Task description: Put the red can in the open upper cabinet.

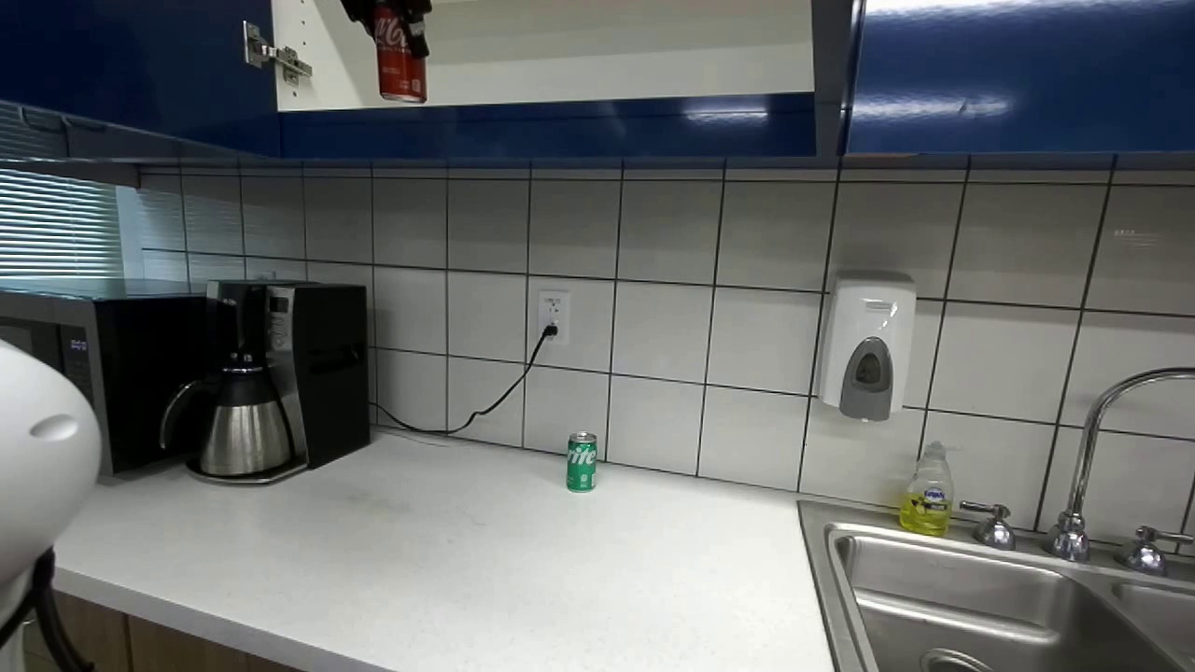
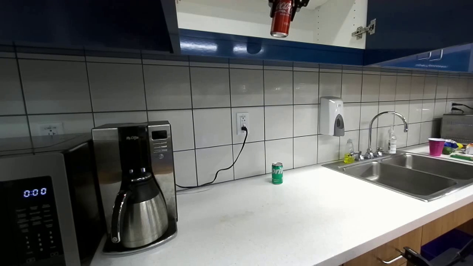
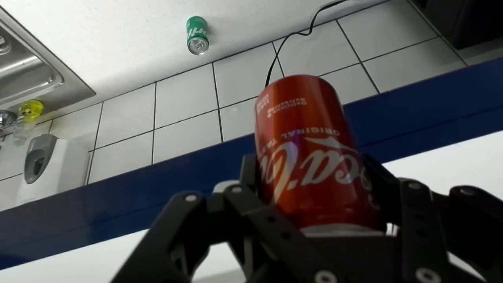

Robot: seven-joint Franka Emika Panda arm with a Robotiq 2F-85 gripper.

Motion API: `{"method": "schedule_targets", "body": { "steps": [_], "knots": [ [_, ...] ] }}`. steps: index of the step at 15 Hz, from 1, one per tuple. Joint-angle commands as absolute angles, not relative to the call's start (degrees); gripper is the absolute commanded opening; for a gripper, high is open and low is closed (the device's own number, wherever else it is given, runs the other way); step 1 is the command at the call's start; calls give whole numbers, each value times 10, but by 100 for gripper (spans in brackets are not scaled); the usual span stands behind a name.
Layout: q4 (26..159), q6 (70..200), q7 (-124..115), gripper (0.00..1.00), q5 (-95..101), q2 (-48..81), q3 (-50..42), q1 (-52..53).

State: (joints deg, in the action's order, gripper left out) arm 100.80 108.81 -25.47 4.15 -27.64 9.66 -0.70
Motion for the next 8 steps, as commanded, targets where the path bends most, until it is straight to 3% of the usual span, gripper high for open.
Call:
{"method": "schedule_targets", "body": {
  "steps": [1,8],
  "knots": [
    [918,1060,-282,39,61,-221,114,-22],
    [811,1033,-309,39,88,-141,114,-15]
  ]
}}
